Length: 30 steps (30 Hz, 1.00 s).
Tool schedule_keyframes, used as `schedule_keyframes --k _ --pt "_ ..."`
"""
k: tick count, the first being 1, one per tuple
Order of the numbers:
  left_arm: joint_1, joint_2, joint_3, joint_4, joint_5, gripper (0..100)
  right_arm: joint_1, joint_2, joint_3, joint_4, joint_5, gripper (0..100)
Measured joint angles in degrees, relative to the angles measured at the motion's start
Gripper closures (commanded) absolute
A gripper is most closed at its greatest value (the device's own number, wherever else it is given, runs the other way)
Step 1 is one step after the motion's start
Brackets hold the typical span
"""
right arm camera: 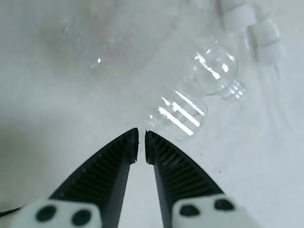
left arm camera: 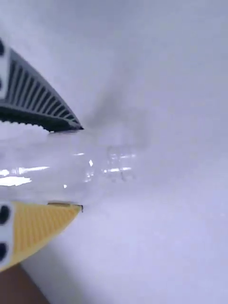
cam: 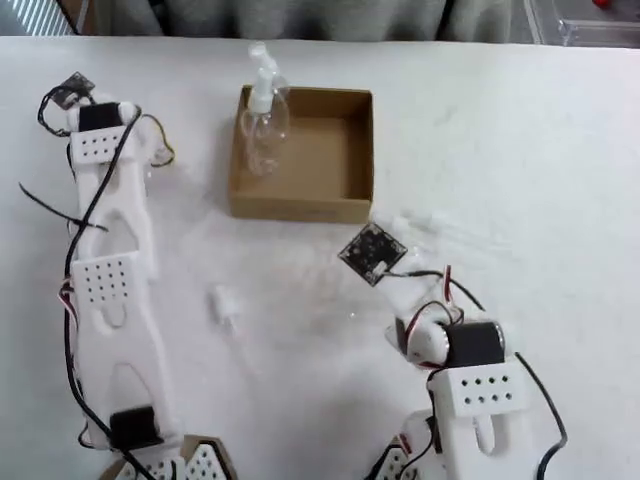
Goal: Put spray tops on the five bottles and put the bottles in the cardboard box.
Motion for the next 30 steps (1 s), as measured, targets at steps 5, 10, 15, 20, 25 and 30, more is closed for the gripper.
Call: schedule_keyframes --k 5,10,15,20,25,30 --pt "-1.58 0.97 -5.71 5.8 -0.62 98 -7.82 0.18 -8.09 3.78 -4.84 98.1" --pt "-4.48 0.97 -7.3 7.82 -3.16 98 -23.82 0.35 -9.85 3.16 -14.42 98.0" --pt "-4.4 0.97 -7.3 8.88 -7.65 98 -35.08 3.69 -9.76 -4.22 -20.04 98.0" --pt "-4.66 0.97 -7.3 9.23 -8.62 98 -38.42 14.77 -8.88 -15.74 -20.92 98.0" --pt "-4.75 0.97 -7.3 9.58 -12.66 98 -41.67 28.92 -11.78 -22.24 -27.08 98.0" --pt "-4.75 0.79 -6.42 9.58 -16.7 98 -42.02 39.3 -18.99 -24.18 -33.85 97.7"
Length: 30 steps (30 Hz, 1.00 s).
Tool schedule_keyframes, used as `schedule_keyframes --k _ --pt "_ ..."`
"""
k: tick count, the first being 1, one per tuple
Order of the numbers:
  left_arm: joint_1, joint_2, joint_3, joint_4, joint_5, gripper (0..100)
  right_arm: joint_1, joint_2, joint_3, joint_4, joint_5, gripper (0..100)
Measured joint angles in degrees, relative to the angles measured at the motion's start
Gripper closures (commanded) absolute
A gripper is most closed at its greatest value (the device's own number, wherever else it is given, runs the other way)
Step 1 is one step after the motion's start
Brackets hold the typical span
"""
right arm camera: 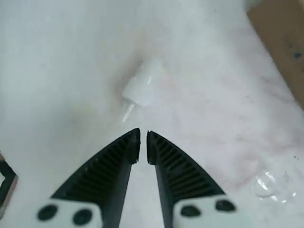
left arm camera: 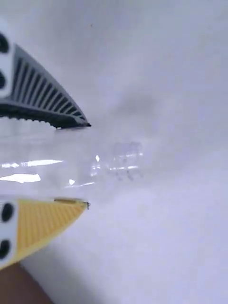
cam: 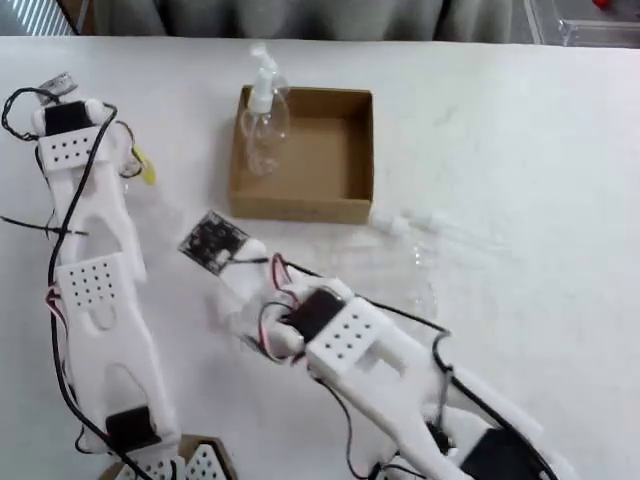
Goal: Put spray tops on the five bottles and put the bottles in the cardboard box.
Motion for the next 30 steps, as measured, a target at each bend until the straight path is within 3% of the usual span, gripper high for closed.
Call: schedule_keyframes --k 5,11,16,30 --pt "0.0 -4.31 8.97 0.0 -1.76 98 0.18 8.44 -6.77 0.0 -4.48 88.6" --pt "0.0 -14.68 21.63 0.0 -3.69 98 -0.09 15.21 -11.69 0.0 -9.32 85.6" --pt "1.32 -17.32 24.26 0.0 -3.78 98 -1.14 20.13 -14.42 -0.53 -11.69 76.5" --pt "1.58 -17.41 24.35 0.0 -3.78 98 -3.43 38.07 -25.49 -0.62 -11.87 83.7"
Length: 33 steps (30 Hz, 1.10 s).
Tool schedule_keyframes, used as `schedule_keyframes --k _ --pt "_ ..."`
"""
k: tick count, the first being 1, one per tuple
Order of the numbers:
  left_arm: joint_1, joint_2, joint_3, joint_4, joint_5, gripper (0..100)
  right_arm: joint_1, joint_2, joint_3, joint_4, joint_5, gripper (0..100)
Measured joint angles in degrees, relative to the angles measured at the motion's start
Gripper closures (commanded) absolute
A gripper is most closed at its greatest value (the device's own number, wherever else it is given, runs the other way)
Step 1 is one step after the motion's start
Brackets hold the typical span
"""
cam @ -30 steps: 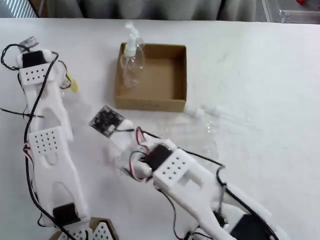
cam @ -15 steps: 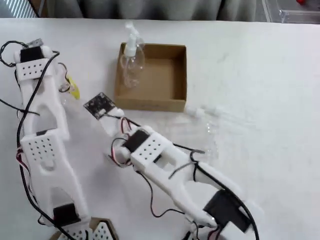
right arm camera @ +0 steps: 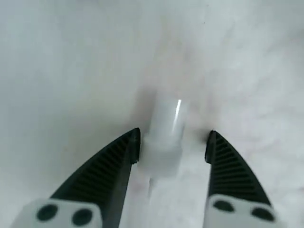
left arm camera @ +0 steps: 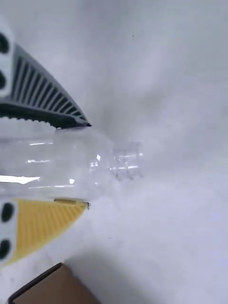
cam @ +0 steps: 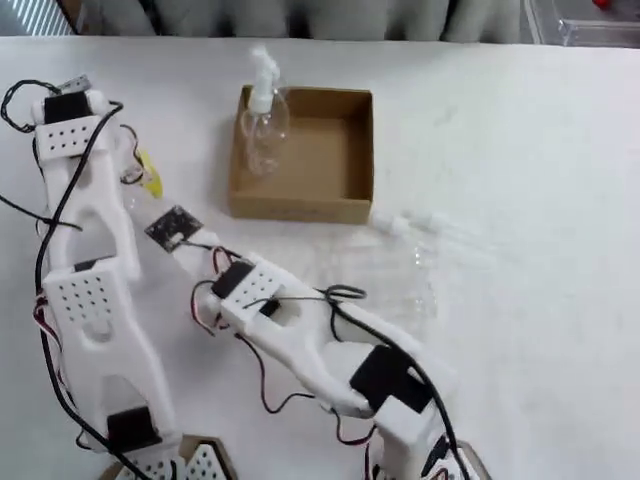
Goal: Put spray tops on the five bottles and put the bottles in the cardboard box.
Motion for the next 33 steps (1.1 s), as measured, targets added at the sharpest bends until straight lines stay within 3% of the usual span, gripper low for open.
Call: schedule_keyframes --k 3,11,16,24,33 --pt "0.0 0.0 0.0 0.0 0.0 98 0.09 0.35 -1.05 0.97 -0.09 98.5" --pt "0.0 0.0 0.0 0.0 0.0 98 3.78 -0.62 -1.41 3.78 0.0 98.3" --pt "1.93 -3.6 2.46 0.0 -3.69 98 6.24 -9.93 -1.41 10.11 2.81 98.2" --pt "6.42 -24.7 22.51 -0.44 -5.1 98 11.08 -29.8 -1.41 20.66 6.68 98.2" --pt "14.59 -56.79 52.84 -12.75 -10.55 98 21.01 -56.35 -1.41 30.95 12.31 98.2"
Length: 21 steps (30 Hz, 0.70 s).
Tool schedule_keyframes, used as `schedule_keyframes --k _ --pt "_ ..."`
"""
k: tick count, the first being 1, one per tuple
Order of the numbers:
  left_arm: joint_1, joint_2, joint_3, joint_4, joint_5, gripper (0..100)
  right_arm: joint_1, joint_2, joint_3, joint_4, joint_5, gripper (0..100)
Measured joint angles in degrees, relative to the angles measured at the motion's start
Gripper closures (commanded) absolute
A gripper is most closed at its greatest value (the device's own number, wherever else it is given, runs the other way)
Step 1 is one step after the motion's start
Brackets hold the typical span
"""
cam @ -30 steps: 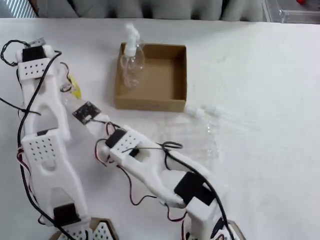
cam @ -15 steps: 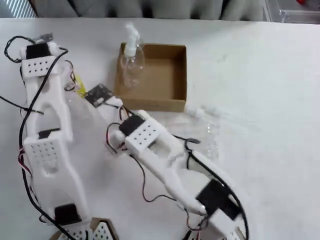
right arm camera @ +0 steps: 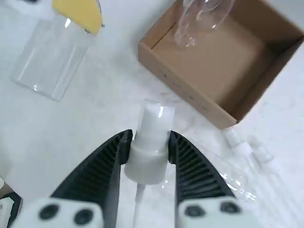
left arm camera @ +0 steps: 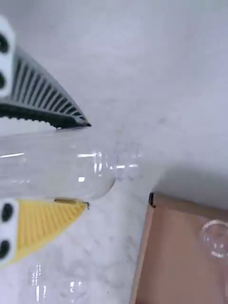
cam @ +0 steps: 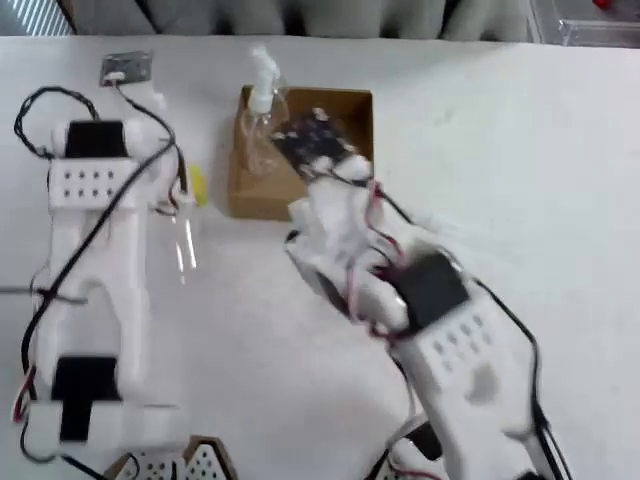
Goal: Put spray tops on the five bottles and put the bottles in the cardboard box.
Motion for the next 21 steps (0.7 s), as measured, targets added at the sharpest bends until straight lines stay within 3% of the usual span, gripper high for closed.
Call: schedule_keyframes --k 8,15,21 --pt "8.53 -26.64 16.7 -4.84 -1.23 98 3.16 -27.25 0.0 2.11 1.76 98.2" --pt "13.89 -45.36 29.01 -13.36 -9.58 98 3.52 -38.86 -0.44 -14.07 1.67 98.2" --pt "16.44 -61.54 39.65 -20.4 -10.73 97 3.6 -40.09 -0.62 -30.86 0.88 98.2"
